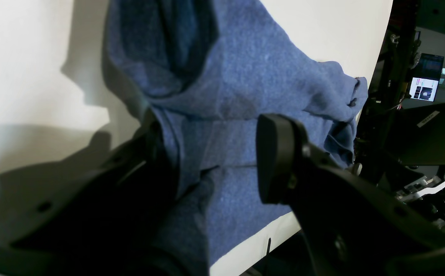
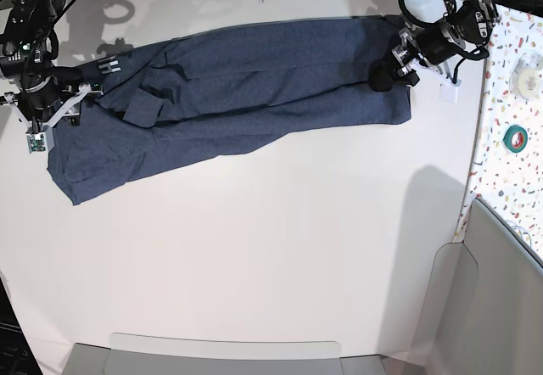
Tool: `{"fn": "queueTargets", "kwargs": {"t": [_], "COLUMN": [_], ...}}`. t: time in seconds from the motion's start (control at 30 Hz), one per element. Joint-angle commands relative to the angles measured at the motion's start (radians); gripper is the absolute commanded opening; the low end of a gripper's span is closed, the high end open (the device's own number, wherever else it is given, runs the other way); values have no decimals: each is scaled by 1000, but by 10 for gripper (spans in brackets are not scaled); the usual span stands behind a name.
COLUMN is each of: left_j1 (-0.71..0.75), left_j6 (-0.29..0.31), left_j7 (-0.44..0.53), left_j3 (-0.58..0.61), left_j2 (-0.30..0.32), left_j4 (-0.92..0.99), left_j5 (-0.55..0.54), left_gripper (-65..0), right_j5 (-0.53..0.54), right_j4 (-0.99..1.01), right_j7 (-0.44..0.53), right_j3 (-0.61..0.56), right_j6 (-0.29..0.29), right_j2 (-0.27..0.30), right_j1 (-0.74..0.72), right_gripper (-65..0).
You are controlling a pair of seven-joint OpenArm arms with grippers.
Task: Layout the t-shirt on the table in an organized manner, then fold the t-shirt properly
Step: 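Grasp the folded end of the shirt with the left gripper, then fold the grasped end with the left gripper toward the shirt middle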
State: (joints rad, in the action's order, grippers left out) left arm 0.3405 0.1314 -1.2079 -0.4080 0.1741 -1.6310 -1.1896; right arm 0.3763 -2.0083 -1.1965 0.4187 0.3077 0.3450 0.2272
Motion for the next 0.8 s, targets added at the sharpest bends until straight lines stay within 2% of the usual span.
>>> {"fn": "queueTargets", "kwargs": {"t": [0.0,0.07,0.2,0.27,0.33,0.57,0.67,0.77], "left_j1": [2,2,1,1,1,-13,-14,-16], "left_j6": [0,0,0,0,0,6,49,58], "left_j7": [-5,-5,-5,-5,-3,-2,-13,-53], "left_j3": [-2,-2,-2,-2,-6,-4,-1,1], "left_j2": [5,5,5,5,5,5,0,-18], "left_j4": [-10,-10,-10,-10,-10,-67,-168,-219], "left_j5": [-6,-6,-6,-6,-6,-9,-9,-9], "left_gripper": [-364,-418,-589,-650,-650,-650,-650,-650], "right_j5": [2,2,2,2,2,2,2,2], "right_j4": [-18,-18,-18,-18,-18,-15,-12,-10], "right_j7": [17,17,17,17,17,14,14,14], "right_j3": [7,7,9,10,35,197,274,329], "right_j6": [2,2,2,2,2,2,2,2], "right_j2": [15,15,15,15,12,-59,-63,-59], "right_j1": [-7,-7,-12,-18,-18,-44,-44,-41], "right_gripper": [-401,-401,-401,-401,-401,-401,-401,-401]}}
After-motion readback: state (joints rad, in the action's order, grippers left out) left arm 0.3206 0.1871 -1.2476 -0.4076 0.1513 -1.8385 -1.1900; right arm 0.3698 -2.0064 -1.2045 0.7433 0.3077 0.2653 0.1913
